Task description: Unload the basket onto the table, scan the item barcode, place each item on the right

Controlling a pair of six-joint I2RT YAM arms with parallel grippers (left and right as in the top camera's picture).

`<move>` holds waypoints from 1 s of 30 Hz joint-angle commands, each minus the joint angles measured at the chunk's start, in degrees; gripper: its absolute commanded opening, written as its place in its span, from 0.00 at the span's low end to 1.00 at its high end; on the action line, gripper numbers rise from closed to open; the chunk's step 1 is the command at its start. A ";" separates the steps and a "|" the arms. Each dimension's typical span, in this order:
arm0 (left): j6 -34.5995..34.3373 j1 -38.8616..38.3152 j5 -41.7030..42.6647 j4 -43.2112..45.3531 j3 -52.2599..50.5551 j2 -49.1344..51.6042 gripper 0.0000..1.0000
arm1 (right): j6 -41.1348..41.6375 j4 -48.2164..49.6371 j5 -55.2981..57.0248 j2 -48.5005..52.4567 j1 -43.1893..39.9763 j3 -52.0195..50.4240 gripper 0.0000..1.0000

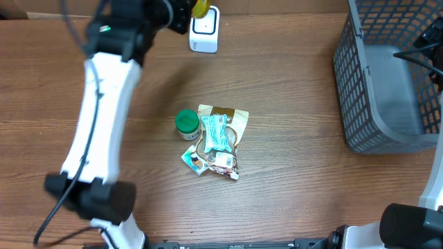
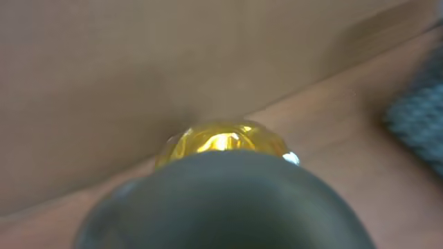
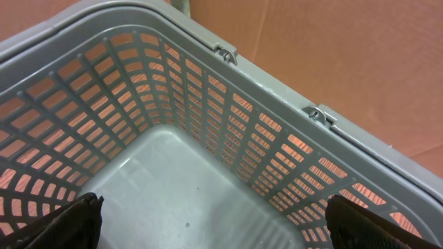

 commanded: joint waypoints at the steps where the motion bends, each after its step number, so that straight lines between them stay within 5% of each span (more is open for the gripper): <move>1: 7.72 -3.89 -18.34 4.46 0.76 4.39 0.04 | -0.22 0.26 0.81 -0.07 -0.02 0.28 1.00; 8: 17.27 -9.09 -41.44 17.07 0.76 14.03 0.04 | -0.22 0.26 0.81 -0.07 -0.02 0.28 1.00; 17: 36.00 -12.66 -54.29 35.89 0.76 27.82 0.04 | -0.22 0.26 0.81 -0.07 -0.02 0.28 1.00; 30: 44.63 -12.61 -53.16 41.33 0.72 33.86 0.04 | -0.22 0.26 0.81 -0.07 -0.02 0.28 1.00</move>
